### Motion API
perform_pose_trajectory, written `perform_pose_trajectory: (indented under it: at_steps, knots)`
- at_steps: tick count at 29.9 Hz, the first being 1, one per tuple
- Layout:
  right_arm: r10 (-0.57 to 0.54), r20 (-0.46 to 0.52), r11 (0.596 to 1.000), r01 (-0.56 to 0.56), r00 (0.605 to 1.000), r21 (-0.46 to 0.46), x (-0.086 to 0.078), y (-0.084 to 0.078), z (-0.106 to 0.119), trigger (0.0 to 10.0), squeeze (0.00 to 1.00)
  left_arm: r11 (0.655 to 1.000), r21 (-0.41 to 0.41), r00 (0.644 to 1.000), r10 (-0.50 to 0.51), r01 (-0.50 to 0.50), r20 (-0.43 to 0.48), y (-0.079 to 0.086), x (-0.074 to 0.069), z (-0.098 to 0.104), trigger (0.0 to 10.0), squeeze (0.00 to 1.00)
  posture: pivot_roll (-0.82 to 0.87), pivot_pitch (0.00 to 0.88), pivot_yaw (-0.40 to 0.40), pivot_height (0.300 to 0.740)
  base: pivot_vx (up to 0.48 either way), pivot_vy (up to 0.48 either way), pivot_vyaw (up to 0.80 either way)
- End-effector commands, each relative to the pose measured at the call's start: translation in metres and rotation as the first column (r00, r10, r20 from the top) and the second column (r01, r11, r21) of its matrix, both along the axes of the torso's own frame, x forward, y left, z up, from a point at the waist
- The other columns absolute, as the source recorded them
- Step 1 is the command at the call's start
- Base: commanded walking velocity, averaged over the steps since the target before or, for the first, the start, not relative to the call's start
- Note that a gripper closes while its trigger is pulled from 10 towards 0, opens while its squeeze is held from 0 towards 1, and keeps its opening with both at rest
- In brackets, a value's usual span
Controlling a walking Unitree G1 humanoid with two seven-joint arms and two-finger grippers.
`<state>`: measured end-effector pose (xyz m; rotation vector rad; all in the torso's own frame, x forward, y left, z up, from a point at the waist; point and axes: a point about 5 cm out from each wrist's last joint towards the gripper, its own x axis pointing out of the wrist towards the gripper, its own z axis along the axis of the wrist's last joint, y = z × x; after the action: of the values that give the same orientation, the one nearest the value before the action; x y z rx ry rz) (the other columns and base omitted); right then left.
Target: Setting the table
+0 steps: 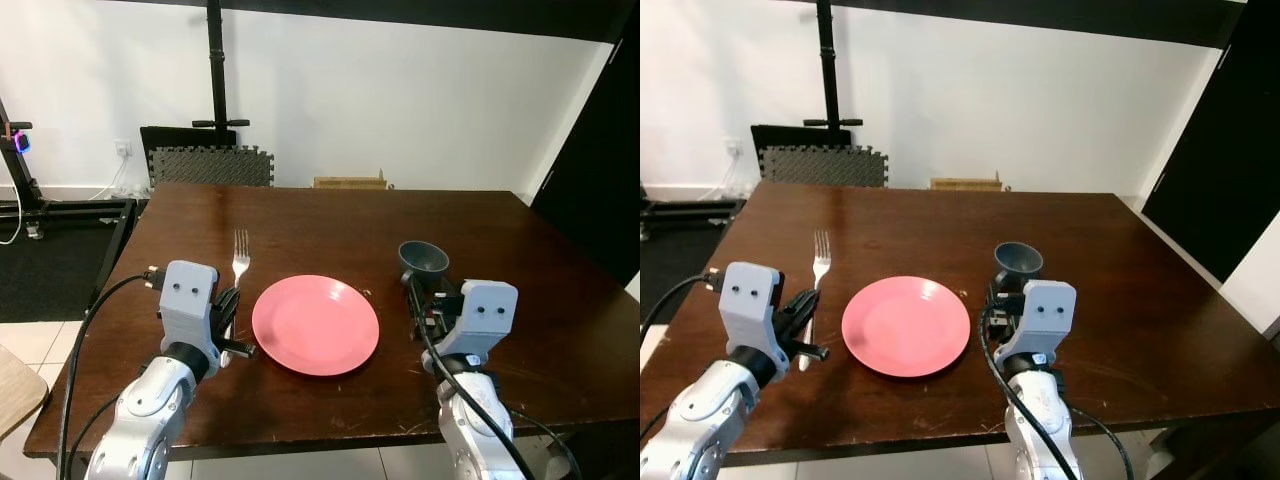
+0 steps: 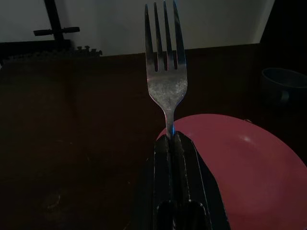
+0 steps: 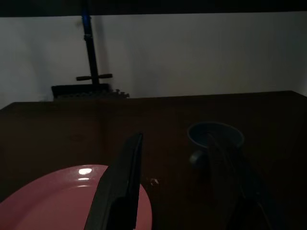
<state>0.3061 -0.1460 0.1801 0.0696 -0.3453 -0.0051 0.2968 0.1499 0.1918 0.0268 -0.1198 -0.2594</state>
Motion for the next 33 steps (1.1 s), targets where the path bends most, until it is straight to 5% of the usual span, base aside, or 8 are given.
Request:
perform_pose_trajectory:
  at_steps: [1,33]
  knots:
    - [0.001,-0.025,1.0,-0.001,1.0,0.001,-0.0013,-0.0001,-0.0061,10.0,0.0,1.0,0.009,1.0,0.004,-0.004,0.015,0.0003,-0.0026,0.0006,10.0,0.0,0.12,0.0,-0.033,0.74,-0.307,0.371,0.0]
    - [0.007,-0.028,1.0,-0.007,1.0,-0.009,-0.0004,0.0027,-0.0066,10.0,0.0,1.0,0.018,1.0,0.003,-0.003,0.016,-0.0004,-0.0024,0.0005,10.0,0.0,0.12,0.0,-0.032,0.74,-0.307,0.372,0.0]
